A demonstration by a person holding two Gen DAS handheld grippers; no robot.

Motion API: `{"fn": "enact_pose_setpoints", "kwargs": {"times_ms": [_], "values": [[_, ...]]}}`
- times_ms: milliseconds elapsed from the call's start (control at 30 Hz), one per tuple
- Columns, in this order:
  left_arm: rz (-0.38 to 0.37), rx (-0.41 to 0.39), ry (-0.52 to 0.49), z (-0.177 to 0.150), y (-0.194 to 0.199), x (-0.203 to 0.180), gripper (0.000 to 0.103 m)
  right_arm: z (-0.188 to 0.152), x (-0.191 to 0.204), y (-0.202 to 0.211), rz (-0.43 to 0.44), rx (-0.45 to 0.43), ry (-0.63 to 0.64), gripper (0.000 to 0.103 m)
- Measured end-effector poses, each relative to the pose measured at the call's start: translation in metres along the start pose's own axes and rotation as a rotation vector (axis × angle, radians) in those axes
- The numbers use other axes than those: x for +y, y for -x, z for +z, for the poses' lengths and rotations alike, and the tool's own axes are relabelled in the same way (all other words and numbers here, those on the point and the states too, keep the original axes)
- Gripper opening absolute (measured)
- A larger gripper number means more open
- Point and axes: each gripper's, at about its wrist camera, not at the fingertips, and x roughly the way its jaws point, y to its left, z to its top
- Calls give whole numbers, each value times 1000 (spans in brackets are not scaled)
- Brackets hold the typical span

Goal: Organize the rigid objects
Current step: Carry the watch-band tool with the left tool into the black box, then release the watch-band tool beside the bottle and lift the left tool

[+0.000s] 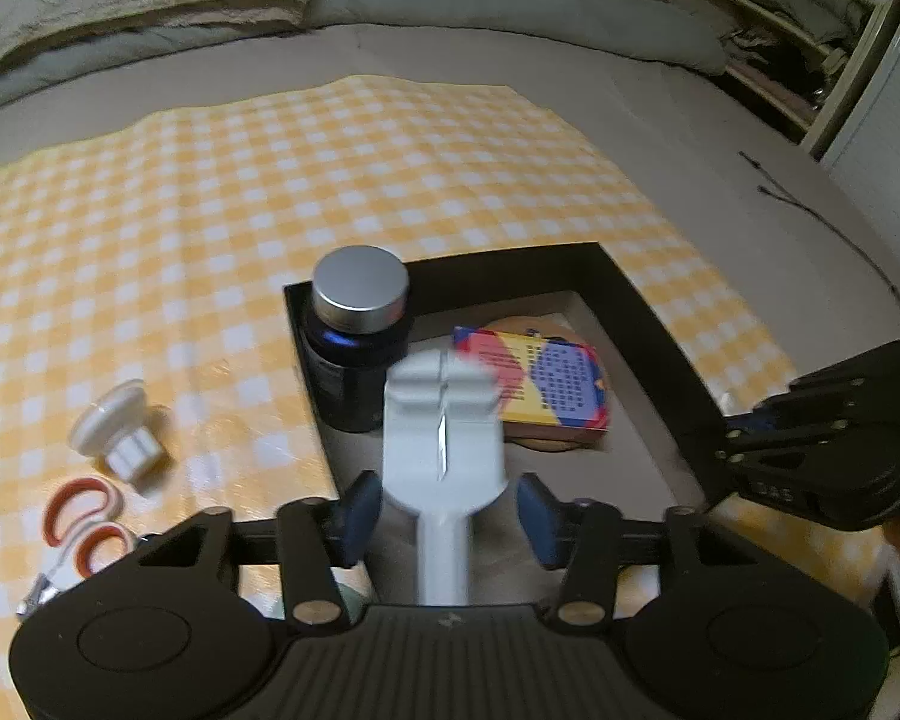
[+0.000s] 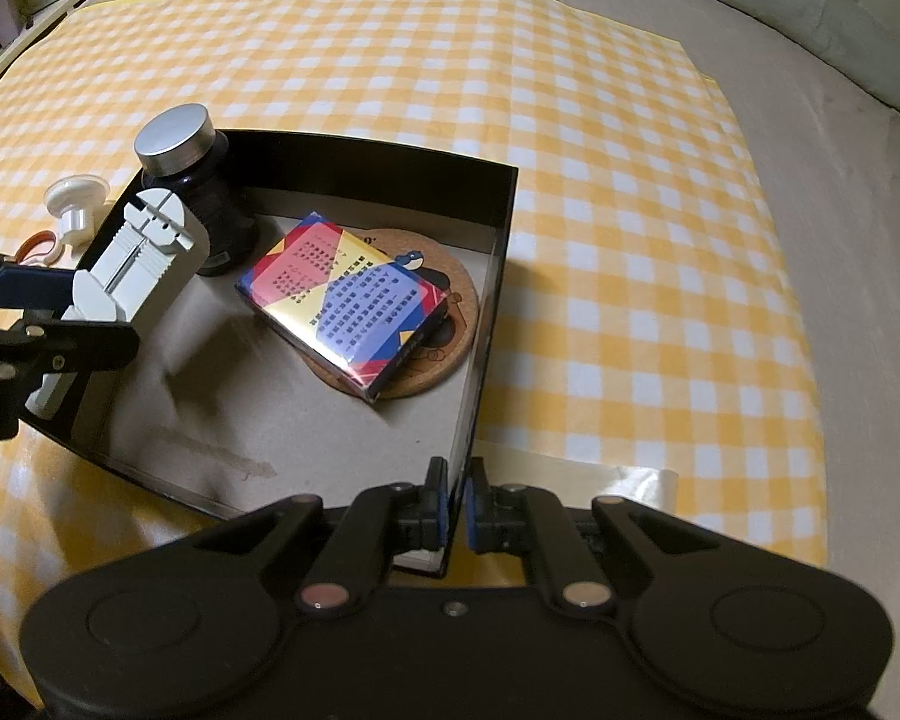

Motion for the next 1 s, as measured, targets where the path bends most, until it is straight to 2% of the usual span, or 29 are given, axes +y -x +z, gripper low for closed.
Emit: {"fn": "enact_pose_setpoints", "kwargs": {"times_ms": [100, 433, 567, 667, 900, 1000], "values": [[-32, 5, 13, 0, 1, 1, 64, 0, 0, 0, -1, -1, 0, 6], [-70, 37, -6, -7, 9, -5, 70, 0, -1, 0, -2, 0, 1, 6], [-79, 34, -5, -8, 15, -7, 81, 0, 1, -1, -1, -1, 1, 6], [-77, 25, -9, -9, 21, -11, 84, 0, 1, -1, -1, -1, 1, 6], [-86, -9, -36, -13, 37, -17, 100, 0, 0, 0, -2, -1, 2, 6], [-84, -23, -41, -17, 45, -18, 103, 0, 1, 0, -3, -1, 3, 6]]}}
